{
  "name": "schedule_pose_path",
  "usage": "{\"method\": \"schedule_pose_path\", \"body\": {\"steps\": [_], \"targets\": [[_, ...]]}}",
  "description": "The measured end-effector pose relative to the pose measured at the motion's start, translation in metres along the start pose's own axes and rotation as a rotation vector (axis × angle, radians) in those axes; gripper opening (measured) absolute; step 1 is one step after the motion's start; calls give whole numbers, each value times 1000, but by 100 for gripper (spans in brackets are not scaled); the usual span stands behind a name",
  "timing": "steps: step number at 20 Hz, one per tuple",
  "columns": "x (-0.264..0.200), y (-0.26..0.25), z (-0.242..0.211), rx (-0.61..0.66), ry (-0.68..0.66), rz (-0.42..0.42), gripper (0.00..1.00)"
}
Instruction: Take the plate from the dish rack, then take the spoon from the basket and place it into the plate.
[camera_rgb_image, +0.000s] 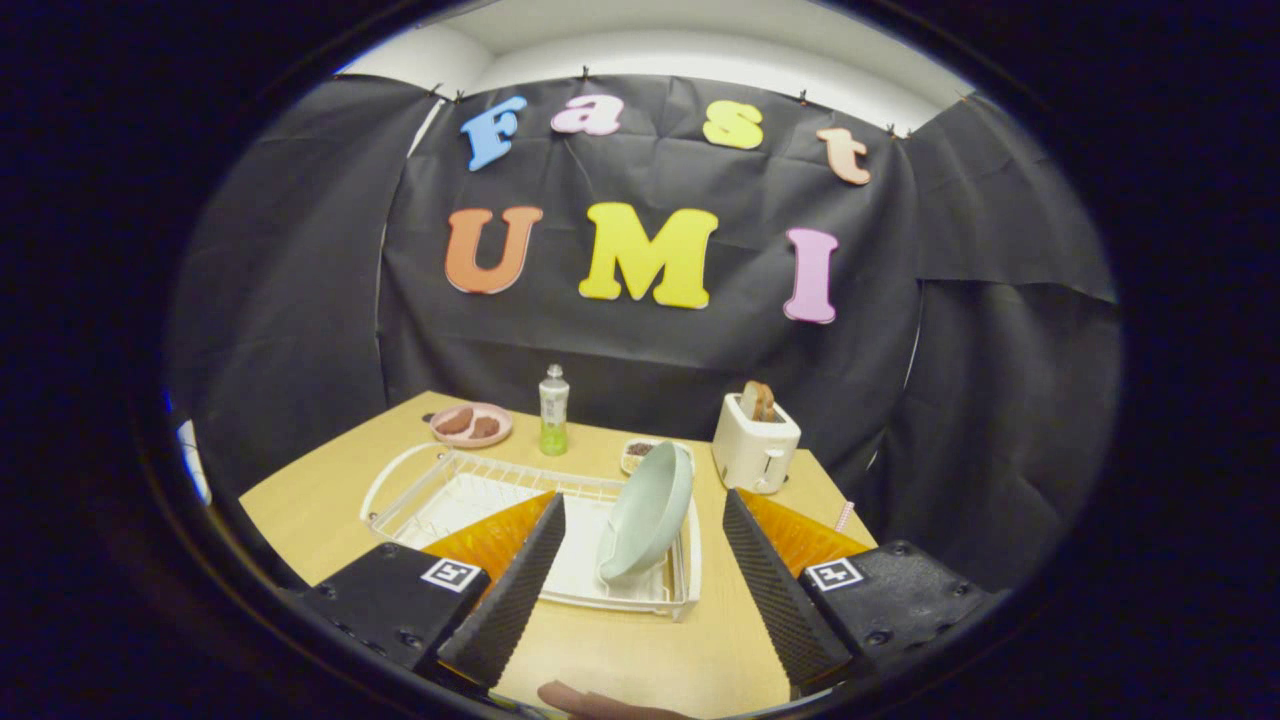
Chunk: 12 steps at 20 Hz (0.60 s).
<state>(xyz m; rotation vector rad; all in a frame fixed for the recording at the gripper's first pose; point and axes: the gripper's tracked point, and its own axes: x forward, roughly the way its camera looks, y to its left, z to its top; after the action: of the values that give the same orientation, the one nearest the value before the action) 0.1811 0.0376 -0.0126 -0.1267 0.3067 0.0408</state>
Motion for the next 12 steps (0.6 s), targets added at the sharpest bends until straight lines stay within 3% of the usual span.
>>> {"method": "schedule_pose_path", "body": {"steps": [2,4,8,12], "targets": [[33,1,5,-42,74,5,100],[64,-11,4,-59,151,-55,100],[112,-13,7,-64,290,-28,97],[153,-24,8,-86,482,-64,89]]}}
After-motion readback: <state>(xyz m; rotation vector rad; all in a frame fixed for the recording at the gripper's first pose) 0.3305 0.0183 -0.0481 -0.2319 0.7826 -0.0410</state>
